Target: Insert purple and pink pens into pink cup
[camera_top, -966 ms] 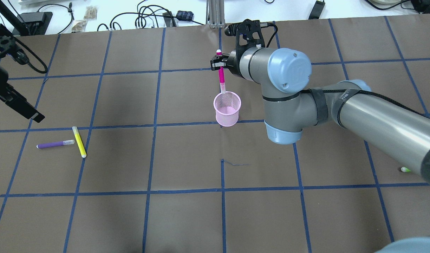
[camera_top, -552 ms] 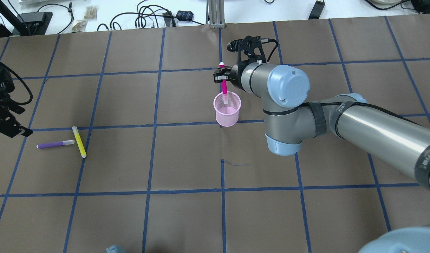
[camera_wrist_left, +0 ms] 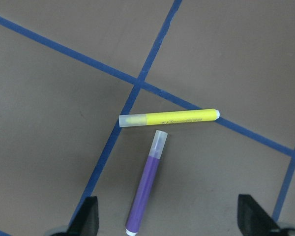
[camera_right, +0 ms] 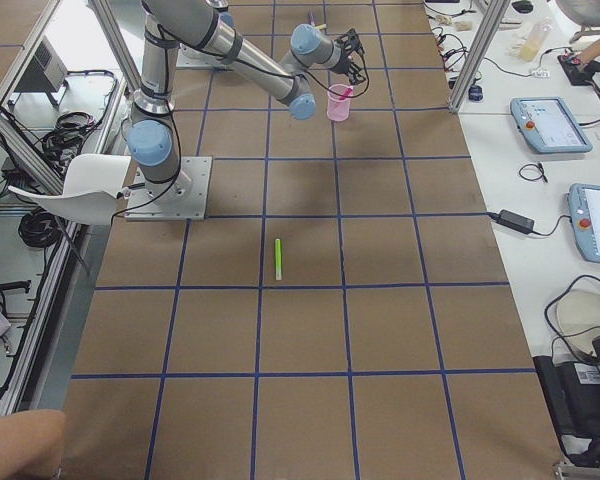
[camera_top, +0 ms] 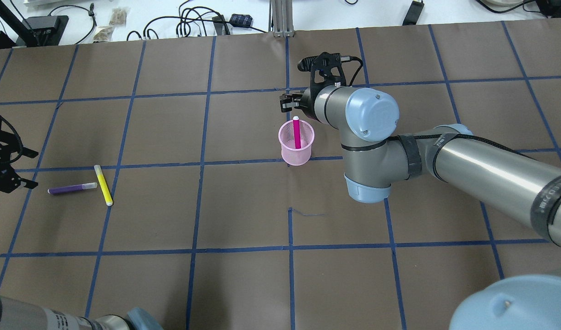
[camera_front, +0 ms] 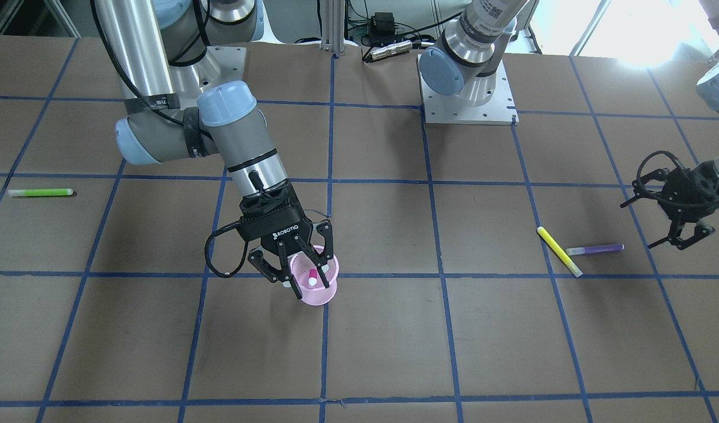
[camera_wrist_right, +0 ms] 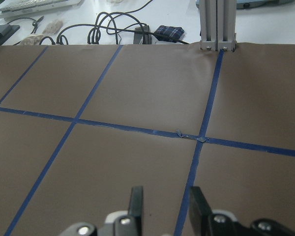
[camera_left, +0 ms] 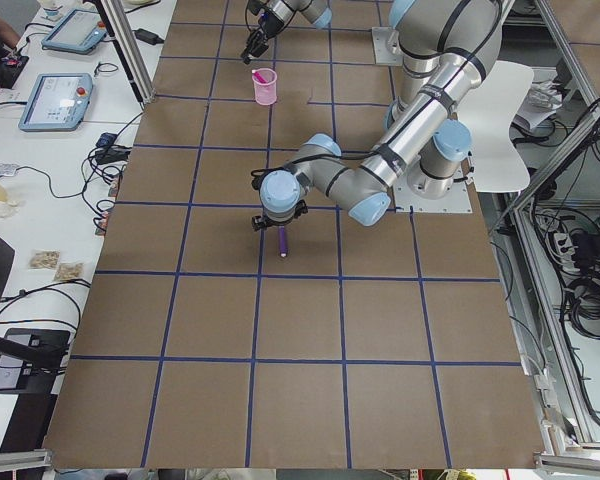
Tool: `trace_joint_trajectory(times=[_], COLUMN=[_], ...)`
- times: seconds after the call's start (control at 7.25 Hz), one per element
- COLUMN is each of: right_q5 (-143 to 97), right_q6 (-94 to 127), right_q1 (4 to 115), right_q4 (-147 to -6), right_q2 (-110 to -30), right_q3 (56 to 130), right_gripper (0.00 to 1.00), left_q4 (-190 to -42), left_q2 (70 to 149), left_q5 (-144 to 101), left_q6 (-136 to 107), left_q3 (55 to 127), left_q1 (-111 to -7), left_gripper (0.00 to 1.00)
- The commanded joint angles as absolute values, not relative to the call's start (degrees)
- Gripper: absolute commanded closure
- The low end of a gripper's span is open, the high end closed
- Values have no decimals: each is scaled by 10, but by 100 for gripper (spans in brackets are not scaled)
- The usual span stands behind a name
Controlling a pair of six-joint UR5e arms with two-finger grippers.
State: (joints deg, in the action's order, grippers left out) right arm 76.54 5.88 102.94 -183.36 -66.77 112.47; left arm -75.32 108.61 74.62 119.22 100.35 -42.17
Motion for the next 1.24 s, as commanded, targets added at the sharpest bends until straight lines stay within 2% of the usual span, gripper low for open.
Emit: trace_joint_trajectory(times=[0.0, 0.28, 0.55, 0.83, 1.1], right_q5=[761, 758, 779, 841, 845], right_q6=[71, 62, 20, 0, 11], right_q1=[1009, 958, 918, 914, 916], right_q4=[-1775, -1475, -1176, -1022, -953], right_q2=[-685, -732, -743, -777, -794], right_q3=[1092, 975, 859, 838, 841], right_gripper=[0, 0, 0, 0, 0], left_q4=[-750, -750, -750, -739, -740], left_q2=[1127, 1157, 1192, 1207, 1217], left_q5=[730, 721, 722, 720, 715], left_q6=[1271, 1331, 1380, 1385, 1384], left_q3=[1000, 1000, 999, 997, 979], left_q1=[-403, -399, -388, -387, -386], left_gripper=[3, 3, 3, 8, 26])
